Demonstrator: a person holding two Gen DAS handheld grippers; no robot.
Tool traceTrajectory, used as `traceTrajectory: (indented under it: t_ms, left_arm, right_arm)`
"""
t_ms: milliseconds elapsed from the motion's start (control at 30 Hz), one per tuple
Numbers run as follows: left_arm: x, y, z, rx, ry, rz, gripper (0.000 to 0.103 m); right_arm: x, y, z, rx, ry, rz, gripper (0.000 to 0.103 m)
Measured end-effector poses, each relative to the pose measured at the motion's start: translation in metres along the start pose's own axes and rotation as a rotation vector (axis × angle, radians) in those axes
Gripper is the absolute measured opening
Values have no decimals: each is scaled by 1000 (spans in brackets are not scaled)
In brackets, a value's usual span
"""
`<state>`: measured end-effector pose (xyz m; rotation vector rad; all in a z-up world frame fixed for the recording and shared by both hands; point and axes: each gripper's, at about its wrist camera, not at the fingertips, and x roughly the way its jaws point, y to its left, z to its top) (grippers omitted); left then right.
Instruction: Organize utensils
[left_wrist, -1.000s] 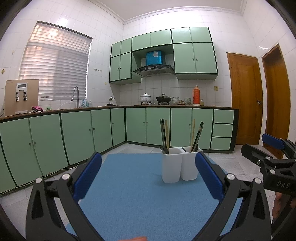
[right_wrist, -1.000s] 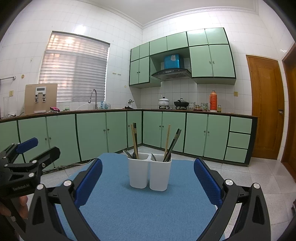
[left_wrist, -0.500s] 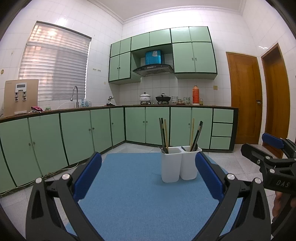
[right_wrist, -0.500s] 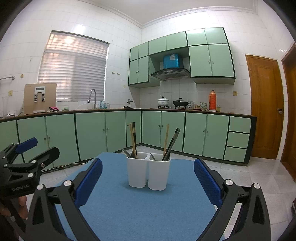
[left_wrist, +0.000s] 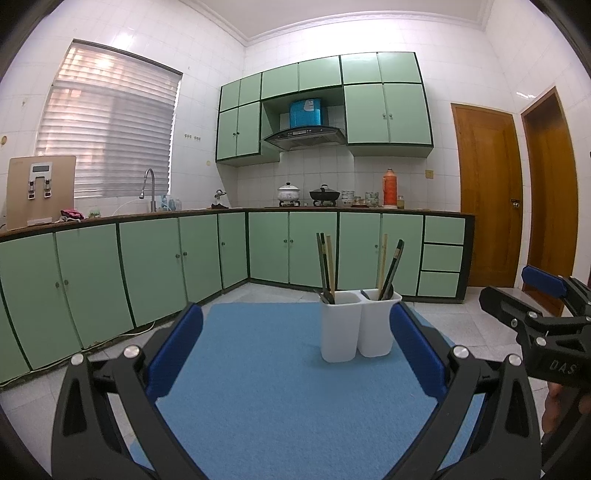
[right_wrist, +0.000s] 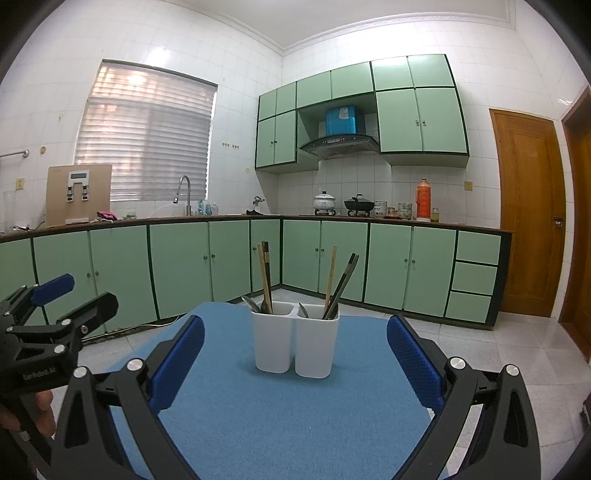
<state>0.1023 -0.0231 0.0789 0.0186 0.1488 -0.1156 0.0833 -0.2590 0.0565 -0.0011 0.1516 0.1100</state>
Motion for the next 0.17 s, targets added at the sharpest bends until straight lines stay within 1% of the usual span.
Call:
traceTrajectory:
  t_ms: [167]
  left_arm:
    - [1, 0, 0, -2, 1, 1, 98]
  right_arm:
    - [0, 0, 0, -1, 0, 0, 97]
